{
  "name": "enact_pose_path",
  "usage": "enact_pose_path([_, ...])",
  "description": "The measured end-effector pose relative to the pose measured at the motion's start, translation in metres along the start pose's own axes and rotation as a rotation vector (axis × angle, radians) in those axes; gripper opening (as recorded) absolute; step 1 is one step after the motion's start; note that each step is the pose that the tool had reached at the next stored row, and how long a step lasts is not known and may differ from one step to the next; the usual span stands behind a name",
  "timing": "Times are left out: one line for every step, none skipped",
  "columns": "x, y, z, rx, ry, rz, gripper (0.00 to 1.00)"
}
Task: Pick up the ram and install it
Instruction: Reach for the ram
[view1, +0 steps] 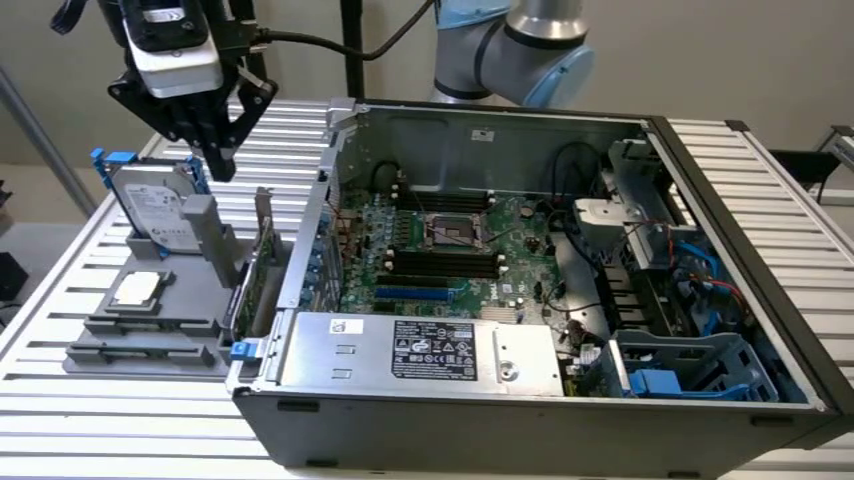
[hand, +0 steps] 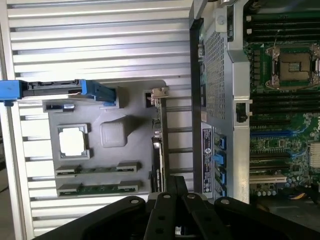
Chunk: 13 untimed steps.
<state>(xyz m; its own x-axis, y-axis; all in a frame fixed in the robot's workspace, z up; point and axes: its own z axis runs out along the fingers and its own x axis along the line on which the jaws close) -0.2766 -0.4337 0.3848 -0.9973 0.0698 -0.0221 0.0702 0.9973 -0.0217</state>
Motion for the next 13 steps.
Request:
enact_pose_path([0.003, -0.0008, 0.0002, 0.0022, -0.0002, 0.000, 0.11])
enact_pose_path([0.006, -0.0016, 0.0004, 0.0047, -0.0002, 0.000, 0.11])
enact_pose_path([0.010, -0.0025, 0.0006, 0.0073, -0.0003, 0.000, 0.11])
enact_pose_path([0.013, -0.0033, 0.0008, 0.0097, -0.0003, 0.000, 0.11])
enact_pose_path([0.016, -0.0041, 0.0010, 0.0122, -0.0004, 0.000, 0.11])
enact_pose_path([0.019, -0.0049, 0.0013, 0.0145, -0.0004, 0.000, 0.11])
enact_pose_path([0.022, -0.0058, 0.0015, 0.0166, -0.0004, 0.000, 0.11])
enact_pose_path([0.025, -0.0067, 0.0017, 0.0187, -0.0003, 0.000, 0.11])
enact_pose_path([0.027, -0.0075, 0.0019, 0.0206, -0.0001, 0.000, 0.11])
enact_pose_path([0.030, -0.0085, 0.0022, 0.0222, 0.0002, 0.000, 0.11])
enact_pose_path([0.032, -0.0095, 0.0026, 0.0236, 0.0005, -0.001, 0.11])
enact_pose_path([0.035, -0.0104, 0.0029, 0.0245, 0.0012, -0.001, 0.11])
enact_pose_path([0.038, -0.0114, 0.0034, 0.0249, 0.0016, -0.001, 0.11])
